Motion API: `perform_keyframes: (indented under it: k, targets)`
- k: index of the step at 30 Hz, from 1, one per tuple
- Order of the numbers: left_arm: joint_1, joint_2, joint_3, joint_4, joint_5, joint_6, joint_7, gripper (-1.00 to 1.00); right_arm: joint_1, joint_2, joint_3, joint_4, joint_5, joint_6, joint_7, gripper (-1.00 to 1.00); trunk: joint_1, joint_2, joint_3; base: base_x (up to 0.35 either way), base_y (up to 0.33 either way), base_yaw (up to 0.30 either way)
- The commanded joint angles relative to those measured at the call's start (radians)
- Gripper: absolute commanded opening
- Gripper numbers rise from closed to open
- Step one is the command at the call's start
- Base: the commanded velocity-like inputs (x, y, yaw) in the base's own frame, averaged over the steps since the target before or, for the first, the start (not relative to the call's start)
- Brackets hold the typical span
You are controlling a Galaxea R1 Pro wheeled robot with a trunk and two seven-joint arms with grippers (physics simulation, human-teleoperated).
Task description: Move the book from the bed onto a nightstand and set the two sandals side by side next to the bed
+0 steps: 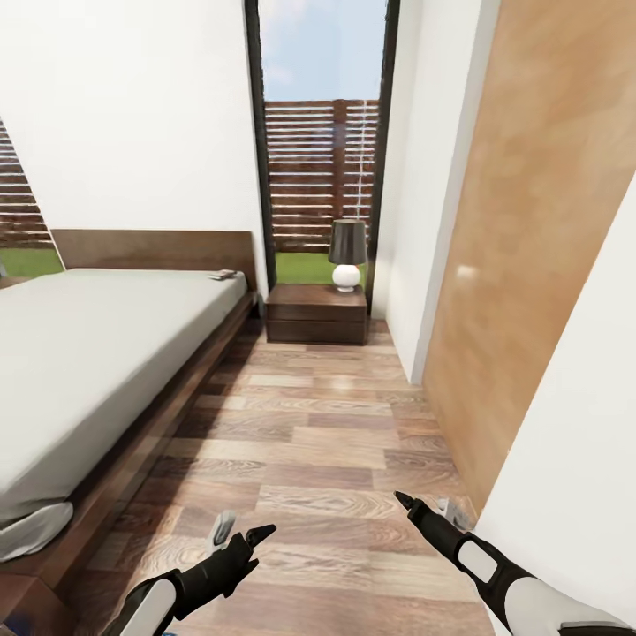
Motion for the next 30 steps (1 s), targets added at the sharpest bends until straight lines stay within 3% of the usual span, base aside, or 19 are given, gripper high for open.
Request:
perform_keyframes:
  k: [1,30]
  targets:
    - [-0.001,0.001,-0.002,0.0,0.005,0.003,0.0,1.0,0.0,-0.001,0.004,-0.001,-0.01,0.006,0.002,1.0,0.0,0.0,-0.001,0.082,-0.116,0.12]
    - [-0.001,0.003,-0.002,0.0,0.003,0.004,0.0,1.0,0.0,-0.001,0.001,-0.001,-0.01,0.006,0.004,1.0,0.0,0.0,-0.002,0.085,-0.096,0.016]
